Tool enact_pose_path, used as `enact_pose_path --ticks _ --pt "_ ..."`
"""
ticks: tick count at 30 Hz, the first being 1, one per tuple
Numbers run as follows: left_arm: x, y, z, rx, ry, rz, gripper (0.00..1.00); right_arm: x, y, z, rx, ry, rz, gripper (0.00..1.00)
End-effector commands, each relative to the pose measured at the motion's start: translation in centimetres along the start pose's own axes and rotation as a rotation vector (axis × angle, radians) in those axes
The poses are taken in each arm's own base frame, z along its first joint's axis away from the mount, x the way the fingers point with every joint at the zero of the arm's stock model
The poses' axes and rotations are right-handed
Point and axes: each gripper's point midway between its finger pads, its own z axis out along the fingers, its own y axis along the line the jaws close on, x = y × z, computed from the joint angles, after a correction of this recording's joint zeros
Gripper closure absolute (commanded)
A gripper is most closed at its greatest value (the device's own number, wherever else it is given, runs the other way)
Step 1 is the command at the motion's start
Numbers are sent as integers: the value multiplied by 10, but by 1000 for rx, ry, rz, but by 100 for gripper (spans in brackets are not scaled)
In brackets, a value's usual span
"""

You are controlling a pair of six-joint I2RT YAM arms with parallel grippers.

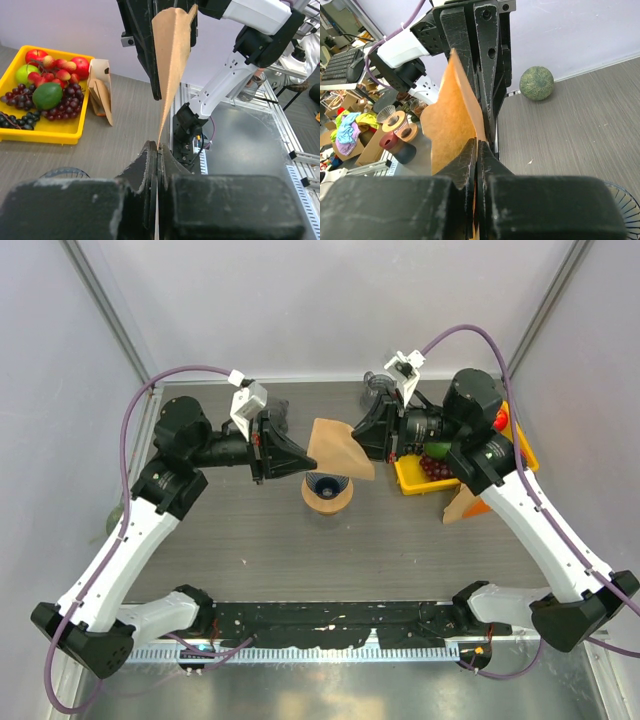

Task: Place the coffee filter in the dripper
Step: Place the coffee filter in the coffee dripper.

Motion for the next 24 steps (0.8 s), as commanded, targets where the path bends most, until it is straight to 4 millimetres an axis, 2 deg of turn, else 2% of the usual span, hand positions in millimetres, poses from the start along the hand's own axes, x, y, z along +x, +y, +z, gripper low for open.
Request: enact_pose_path --ticks 1,3,4,6,12,15,17,20,24 --pt "-11 -13 1 59 -32 70 100 0 10 0 -45 9 -16 95" --pt "-12 -15 2 62 -38 86 100 1 7 1 -40 18 -5 84" --pt "-12 -16 2 62 -43 92 100 3 7 2 -41 24 -3 66" --pt "-15 -11 1 12 -72 109 100 7 2 3 -24 45 0 51" --pt "-29 -1 -2 -78 -163 199 100 20 -7 5 2 74 50 38" --pt "-32 4 -3 -121 -191 253 100 24 -11 7 4 82 89 42" --pt "-33 5 -2 -144 -199 301 100 23 -12 9 2 77 97 50" --pt "-26 6 -1 -156 -177 338 100 17 -12 10 -3 61 89 68" --pt "-15 7 -6 -170 -157 387 100 18 -13 10 2 70 90 80"
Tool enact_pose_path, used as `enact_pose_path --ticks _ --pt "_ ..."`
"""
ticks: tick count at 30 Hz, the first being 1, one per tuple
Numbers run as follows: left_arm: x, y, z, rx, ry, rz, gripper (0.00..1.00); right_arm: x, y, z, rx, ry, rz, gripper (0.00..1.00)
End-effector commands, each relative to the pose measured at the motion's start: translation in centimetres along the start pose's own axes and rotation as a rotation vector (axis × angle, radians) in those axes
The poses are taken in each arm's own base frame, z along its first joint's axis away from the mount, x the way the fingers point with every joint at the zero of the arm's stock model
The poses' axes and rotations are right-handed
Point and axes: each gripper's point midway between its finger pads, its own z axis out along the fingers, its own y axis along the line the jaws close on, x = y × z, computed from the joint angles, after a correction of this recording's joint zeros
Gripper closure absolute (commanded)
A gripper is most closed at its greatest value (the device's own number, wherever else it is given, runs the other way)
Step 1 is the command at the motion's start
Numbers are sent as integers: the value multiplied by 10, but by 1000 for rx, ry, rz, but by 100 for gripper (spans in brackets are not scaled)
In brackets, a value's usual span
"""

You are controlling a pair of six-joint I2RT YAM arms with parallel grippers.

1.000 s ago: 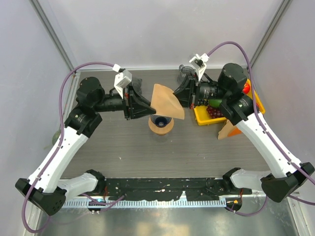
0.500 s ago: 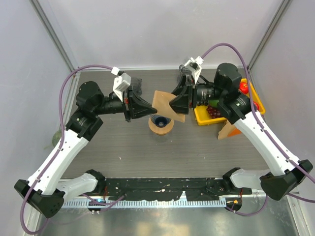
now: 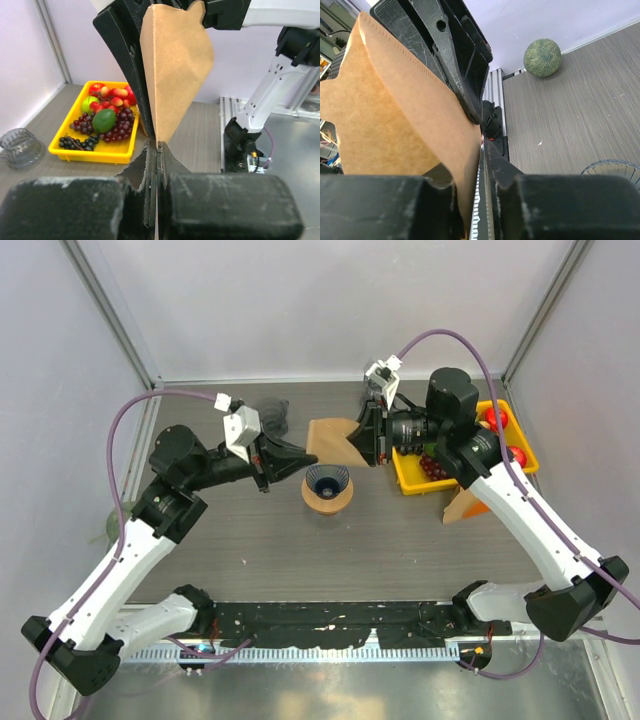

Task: Place the coffee filter in the dripper
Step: Place the coffee filter in the coffee dripper.

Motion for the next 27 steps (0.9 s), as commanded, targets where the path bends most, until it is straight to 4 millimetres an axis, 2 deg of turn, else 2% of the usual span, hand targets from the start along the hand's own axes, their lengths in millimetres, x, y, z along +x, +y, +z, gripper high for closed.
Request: enact_pose_path --ticks 1,2,3,5,6,7,8,11,14,15,19,20,27 --pt "-6 1 -9 -32 -27 162 100 -8 5 1 -9 -9 -29 84" --pt "-3 1 -11 -34 -19 181 97 -7 6 0 -6 -7 -36 87" --pt "-1 3 -13 -41 -6 226 90 -7 6 -1 -2 -6 -43 92" --pt "3 10 -19 -97 28 226 53 -9 -8 -3 94 -18 -67 95" --pt "1 14 -22 -136 43 206 41 -6 -15 -7 147 4 -87 95" --pt "-1 16 -25 -162 58 173 30 -9 -32 -11 249 -6 -100 95" --pt "0 16 -28 -180 84 123 22 -11 -38 -17 306 4 -131 95" --pt "-10 23 -38 -296 85 -17 18 -26 -78 -44 624 -44 -210 95" --pt "-21 32 -41 -386 96 -126 14 -35 -95 -64 799 -21 -360 95" --pt "-33 33 -40 -403 85 -141 13 -35 -99 -68 864 2 -424 95" --pt "-57 40 -34 -433 49 -196 12 -36 -102 -71 975 32 -561 95" --pt "-60 41 -31 -435 44 -212 12 -35 -99 -67 975 39 -581 95" --pt "-50 66 -16 -514 116 -312 11 -40 -92 -60 1035 59 -710 95"
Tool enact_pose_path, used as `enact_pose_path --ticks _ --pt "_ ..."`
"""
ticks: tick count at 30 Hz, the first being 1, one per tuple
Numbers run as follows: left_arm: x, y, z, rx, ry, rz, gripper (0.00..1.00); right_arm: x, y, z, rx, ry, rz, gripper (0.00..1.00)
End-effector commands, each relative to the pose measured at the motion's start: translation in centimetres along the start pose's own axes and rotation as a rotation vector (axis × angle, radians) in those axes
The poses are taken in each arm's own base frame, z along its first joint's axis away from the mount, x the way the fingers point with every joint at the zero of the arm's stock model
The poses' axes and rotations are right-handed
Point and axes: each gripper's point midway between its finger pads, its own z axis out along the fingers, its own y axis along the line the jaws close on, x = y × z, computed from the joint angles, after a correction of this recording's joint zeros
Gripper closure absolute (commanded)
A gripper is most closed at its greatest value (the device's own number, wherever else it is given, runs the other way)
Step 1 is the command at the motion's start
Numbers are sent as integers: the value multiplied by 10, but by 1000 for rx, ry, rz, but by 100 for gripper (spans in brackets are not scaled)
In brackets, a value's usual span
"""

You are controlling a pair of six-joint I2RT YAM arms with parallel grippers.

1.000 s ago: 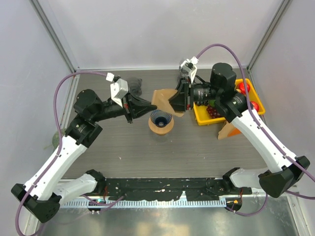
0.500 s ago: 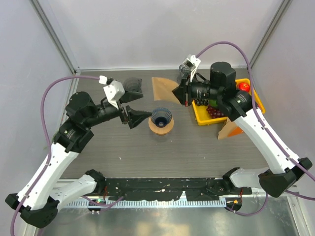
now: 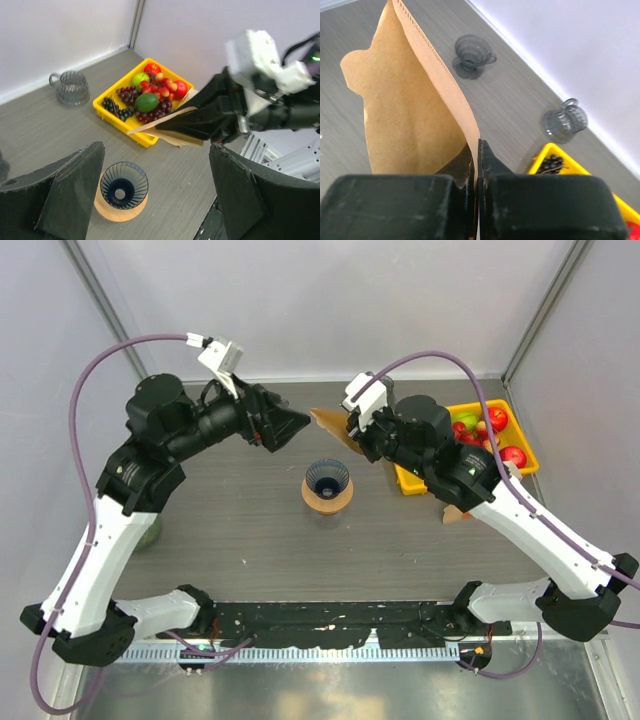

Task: Place the coffee filter in the dripper
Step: Place the coffee filter in the coffee dripper.

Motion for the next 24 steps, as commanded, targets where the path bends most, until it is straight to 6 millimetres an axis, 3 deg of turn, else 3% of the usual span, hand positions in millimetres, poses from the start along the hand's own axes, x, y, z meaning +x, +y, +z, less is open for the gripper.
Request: enact_pose_path --ticks 1,5,15,24 --pt "9 13 11 -71 60 -78 11 -22 -22 -12 147 -65 -114 95" --pt "14 11 18 -50 81 -58 14 -23 -21 -11 149 -63 -127 95" --pt "27 22 34 -92 134 -64 36 -32 -10 -7 135 -85 -164 95" --pt "39 29 43 -146 161 -71 44 -40 -4 -3 144 -105 -141 95"
